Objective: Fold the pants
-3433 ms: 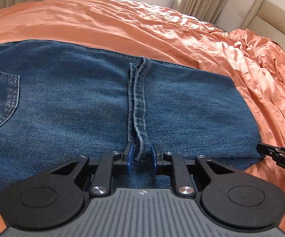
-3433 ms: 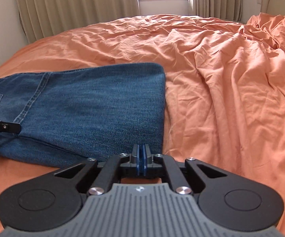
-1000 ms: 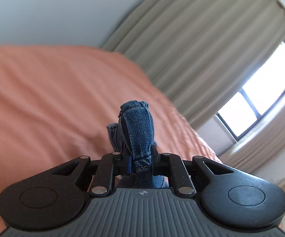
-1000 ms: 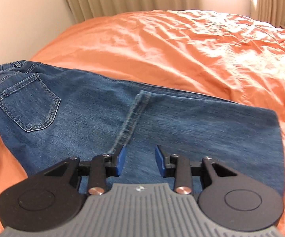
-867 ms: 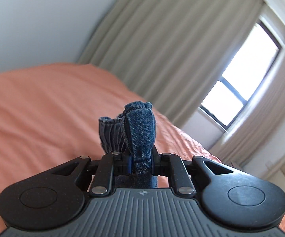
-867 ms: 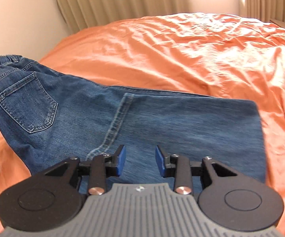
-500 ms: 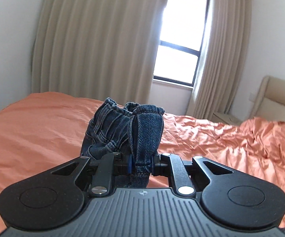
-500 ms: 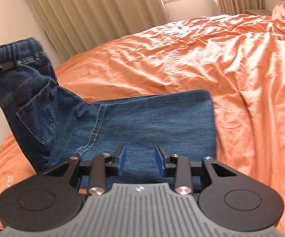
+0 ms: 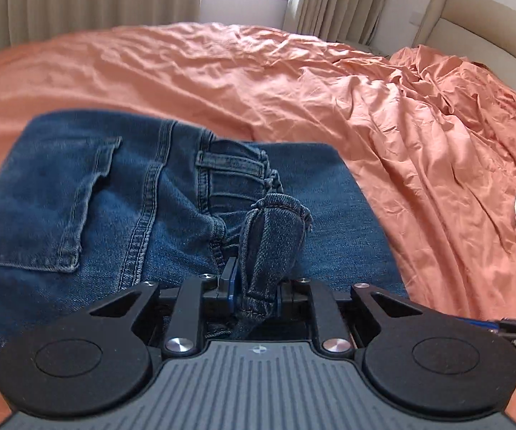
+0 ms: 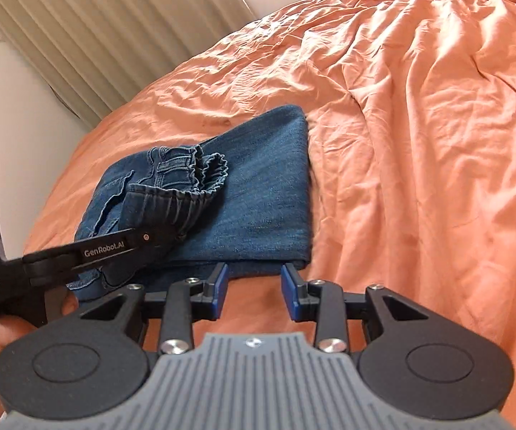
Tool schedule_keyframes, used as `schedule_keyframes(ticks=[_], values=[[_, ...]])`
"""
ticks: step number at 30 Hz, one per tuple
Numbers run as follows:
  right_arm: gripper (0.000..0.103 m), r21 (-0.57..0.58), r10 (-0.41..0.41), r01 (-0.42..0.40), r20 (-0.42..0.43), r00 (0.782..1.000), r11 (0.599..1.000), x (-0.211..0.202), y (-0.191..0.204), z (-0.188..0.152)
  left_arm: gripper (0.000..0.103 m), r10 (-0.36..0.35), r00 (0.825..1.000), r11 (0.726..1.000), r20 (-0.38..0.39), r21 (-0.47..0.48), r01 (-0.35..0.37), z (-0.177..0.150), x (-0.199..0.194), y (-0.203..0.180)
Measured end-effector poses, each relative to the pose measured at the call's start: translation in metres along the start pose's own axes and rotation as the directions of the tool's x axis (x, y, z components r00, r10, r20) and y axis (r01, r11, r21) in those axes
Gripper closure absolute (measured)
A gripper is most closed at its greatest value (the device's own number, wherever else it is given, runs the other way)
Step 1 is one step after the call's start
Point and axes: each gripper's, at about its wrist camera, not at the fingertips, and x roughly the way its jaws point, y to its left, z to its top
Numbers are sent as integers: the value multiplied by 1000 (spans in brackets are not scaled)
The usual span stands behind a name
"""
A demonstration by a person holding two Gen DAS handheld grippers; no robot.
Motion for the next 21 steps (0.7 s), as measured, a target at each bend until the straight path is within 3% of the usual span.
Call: schedule_keyframes(ticks=[2, 4, 6, 8, 11, 16, 18, 21], values=[[72, 1, 7, -7, -1, 1000, 1000, 2, 1, 0, 74, -62, 997, 997, -38, -42, 60, 8, 5, 7], [72, -2, 15, -15, 2, 1000, 1000, 4, 4, 2, 55, -158, 985, 984, -69, -97, 151, 15, 11, 11], [72, -16, 14, -14, 11, 1000, 1000, 4, 9, 5, 49, -223, 971, 968, -81, -132, 212, 20, 11, 13], [72, -37, 9, -8, 21, 1000, 999, 1, 16, 8, 48, -258, 963, 960, -83, -132, 246, 23, 6, 13], [72, -67, 14, -12, 26, 1000, 998, -4, 25, 15, 48, -360, 928, 924, -91, -175, 341, 28, -3, 21], [70, -86, 59, -57, 26, 998, 995, -1, 42, 33, 48, -263, 965, 960, -18, -103, 260, 46, -29, 43], [65, -72, 90, -89, 17, 996, 993, 7, 47, 41, 48, -204, 979, 976, 12, -76, 205, 54, -37, 58], [62, -60, 121, -121, 0, 993, 991, 28, 57, 56, 48, -131, 991, 989, 41, -71, 133, 63, -44, 86]])
